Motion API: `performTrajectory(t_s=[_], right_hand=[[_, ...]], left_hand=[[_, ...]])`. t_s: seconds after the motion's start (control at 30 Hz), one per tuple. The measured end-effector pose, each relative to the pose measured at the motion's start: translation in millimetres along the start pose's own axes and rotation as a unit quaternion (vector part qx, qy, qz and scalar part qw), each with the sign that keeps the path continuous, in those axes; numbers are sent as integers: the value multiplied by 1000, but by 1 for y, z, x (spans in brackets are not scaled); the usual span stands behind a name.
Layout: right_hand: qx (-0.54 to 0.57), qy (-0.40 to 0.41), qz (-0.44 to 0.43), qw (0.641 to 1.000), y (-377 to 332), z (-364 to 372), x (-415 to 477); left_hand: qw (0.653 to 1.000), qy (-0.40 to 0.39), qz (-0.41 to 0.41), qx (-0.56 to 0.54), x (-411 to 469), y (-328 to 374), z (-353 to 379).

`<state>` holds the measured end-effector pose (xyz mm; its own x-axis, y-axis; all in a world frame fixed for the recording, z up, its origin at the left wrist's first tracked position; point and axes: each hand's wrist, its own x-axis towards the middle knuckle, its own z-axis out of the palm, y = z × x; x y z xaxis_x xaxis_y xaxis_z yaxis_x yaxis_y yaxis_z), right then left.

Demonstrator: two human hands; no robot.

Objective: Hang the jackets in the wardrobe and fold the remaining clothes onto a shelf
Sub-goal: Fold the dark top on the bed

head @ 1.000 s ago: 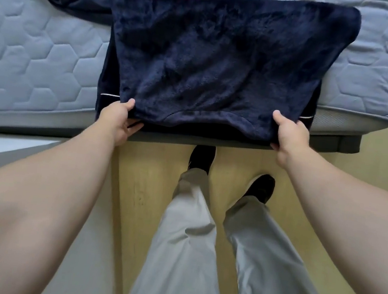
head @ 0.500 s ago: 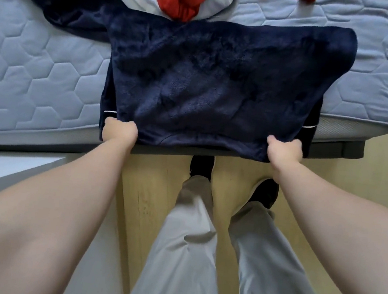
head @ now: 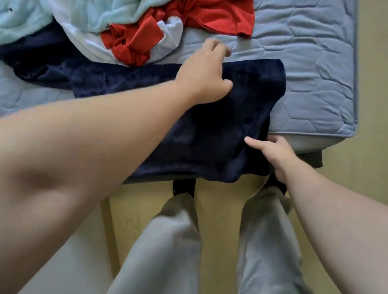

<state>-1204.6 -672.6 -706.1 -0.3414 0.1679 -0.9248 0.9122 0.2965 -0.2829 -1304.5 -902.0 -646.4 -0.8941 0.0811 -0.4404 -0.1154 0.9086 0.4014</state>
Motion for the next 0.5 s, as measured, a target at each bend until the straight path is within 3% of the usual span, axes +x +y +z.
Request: performTrajectory(t_s=[0.1, 0.27, 0.37, 0.5], right_hand=[[20, -30, 0, 999, 0, -8, 8], [20, -125, -23, 992, 4, -18, 19], [-2, -157, -73, 985, 1, -34, 20], [20, -166, -108, 980, -18, -85, 25]], left_hand=[[995, -37, 15, 96, 54, 49, 6], [954, -228, -93, 170, 108, 93, 31], [944, -209, -130, 219, 113, 113, 45], [971, -113, -182, 107, 131, 150, 33]])
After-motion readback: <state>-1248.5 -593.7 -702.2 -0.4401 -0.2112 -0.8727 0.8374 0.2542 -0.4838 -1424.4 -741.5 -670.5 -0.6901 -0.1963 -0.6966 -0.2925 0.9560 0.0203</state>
